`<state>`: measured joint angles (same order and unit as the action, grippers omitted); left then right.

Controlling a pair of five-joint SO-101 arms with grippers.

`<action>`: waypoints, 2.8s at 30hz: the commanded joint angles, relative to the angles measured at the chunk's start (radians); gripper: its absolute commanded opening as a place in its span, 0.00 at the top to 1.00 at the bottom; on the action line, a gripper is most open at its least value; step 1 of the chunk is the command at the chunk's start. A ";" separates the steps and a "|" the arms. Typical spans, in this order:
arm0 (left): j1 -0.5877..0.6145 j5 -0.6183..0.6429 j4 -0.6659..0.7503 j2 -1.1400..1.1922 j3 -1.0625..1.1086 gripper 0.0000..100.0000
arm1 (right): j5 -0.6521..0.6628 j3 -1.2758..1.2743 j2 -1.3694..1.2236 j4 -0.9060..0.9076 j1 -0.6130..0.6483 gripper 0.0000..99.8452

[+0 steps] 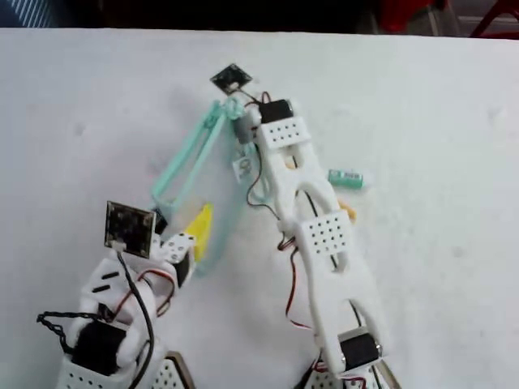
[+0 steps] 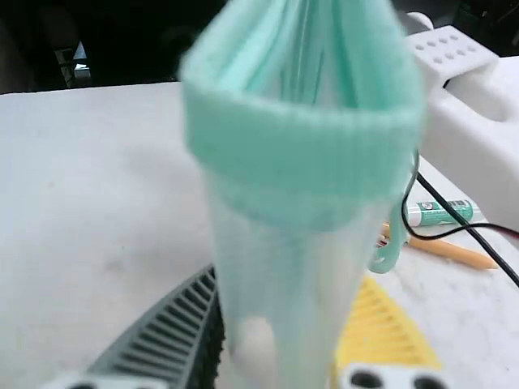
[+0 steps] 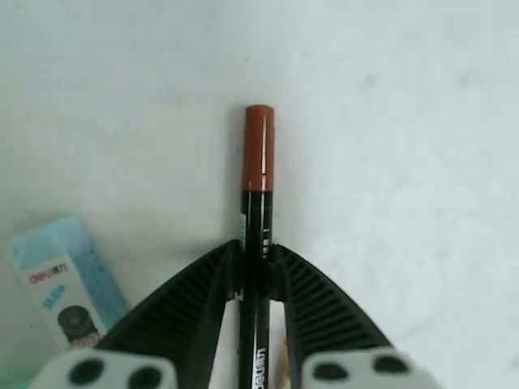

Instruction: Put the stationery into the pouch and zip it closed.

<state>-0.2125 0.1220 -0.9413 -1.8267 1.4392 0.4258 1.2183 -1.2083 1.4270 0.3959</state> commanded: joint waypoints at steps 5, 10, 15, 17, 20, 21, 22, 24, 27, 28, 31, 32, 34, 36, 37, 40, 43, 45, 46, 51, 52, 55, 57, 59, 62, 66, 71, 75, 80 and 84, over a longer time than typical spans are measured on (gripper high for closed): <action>-0.007 -0.011 -0.006 0.002 -0.048 0.81 | -0.012 0.020 0.005 0.044 -0.008 0.98; -0.007 -0.011 -0.003 0.002 -0.046 0.81 | -0.098 0.098 0.015 0.059 -0.007 0.98; -0.007 -0.011 -0.002 0.002 -0.040 0.81 | -0.098 0.336 0.047 0.211 0.007 0.98; -0.007 -0.011 0.012 0.002 -0.026 0.81 | -0.095 0.457 0.062 0.285 0.005 0.98; -0.007 -0.011 0.023 0.002 -0.020 0.81 | -0.095 0.411 0.154 0.294 -0.013 0.98; -0.007 -0.011 0.025 0.002 -0.020 0.81 | -0.098 0.390 0.189 0.294 -0.022 0.98; -0.007 -0.011 0.026 0.002 -0.020 0.81 | -0.100 0.371 0.222 0.294 -0.030 0.98; -0.007 -0.011 0.023 0.002 -0.020 0.81 | -0.100 0.354 0.285 0.295 -0.045 0.98; -0.007 -0.011 0.023 0.002 -0.018 0.81 | -0.101 0.344 0.384 0.297 -0.053 0.98; -0.007 -0.011 0.023 0.002 -0.018 0.81 | -0.101 0.344 0.417 0.297 -0.053 0.98; -0.007 -0.011 0.023 0.002 -0.018 0.81 | -0.101 0.344 0.518 0.298 -0.047 0.98; -0.007 -0.011 0.023 0.002 -0.018 0.81 | -0.101 0.344 0.550 0.300 -0.044 0.98; -0.007 -0.011 0.023 0.002 -0.018 0.81 | -0.101 0.342 0.610 0.300 -0.044 0.98; -0.007 -0.011 0.023 0.002 -0.018 0.81 | -0.101 0.316 0.673 0.300 -0.044 0.98; -0.007 -0.011 0.023 0.002 -0.018 0.81 | -0.101 0.287 0.710 0.300 -0.044 0.98; -0.007 -0.011 0.023 0.002 -0.018 0.81 | -0.101 0.141 0.845 0.300 -0.044 0.98; -0.007 -0.011 0.023 0.002 -0.018 0.81 | -0.101 -0.018 0.997 0.297 -0.024 0.98; -0.008 -0.011 0.023 0.002 -0.018 0.81 | -0.101 -0.106 1.093 0.295 -0.004 0.98; -0.008 -0.011 0.023 0.002 -0.018 0.81 | -0.101 -0.138 1.139 0.294 0.010 0.98; -0.008 -0.011 0.023 0.002 -0.018 0.81 | -0.101 -0.224 1.322 0.292 0.082 0.98; -0.008 -0.011 0.023 0.002 -0.017 0.81 | -0.101 -0.230 1.348 0.292 0.096 0.98; -0.008 -0.011 0.028 0.002 -0.008 0.81 | -0.103 -0.249 1.415 0.292 0.113 0.98; -0.008 -0.011 0.026 0.002 -0.008 0.81 | -0.103 -0.270 1.452 0.292 0.114 0.98; -0.008 -0.011 0.026 0.002 -0.008 0.81 | -0.104 -0.302 1.489 0.292 0.120 0.98; -0.010 -0.011 0.026 0.002 -0.008 0.81 | -0.104 -0.368 1.549 0.292 0.143 0.98; -0.010 -0.011 0.028 0.002 -0.008 0.81 | -0.104 -0.465 1.635 0.292 0.202 0.98; -0.010 -0.011 0.028 0.002 -0.008 0.81 | -0.181 -0.597 1.748 0.219 0.229 0.98; -0.008 -0.011 0.026 0.002 -0.008 0.81 | -0.190 -0.760 1.845 0.096 0.231 0.98; -0.010 -0.011 0.028 0.002 -0.008 0.81 | -0.180 -0.979 1.965 -0.084 0.231 0.98; -0.010 -0.011 0.028 0.002 -0.008 0.81 | -0.184 -1.138 2.055 -0.222 0.234 0.98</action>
<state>-0.2125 0.1220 -0.9398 -1.8267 1.4392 0.2463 0.1611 0.7879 1.3057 0.6229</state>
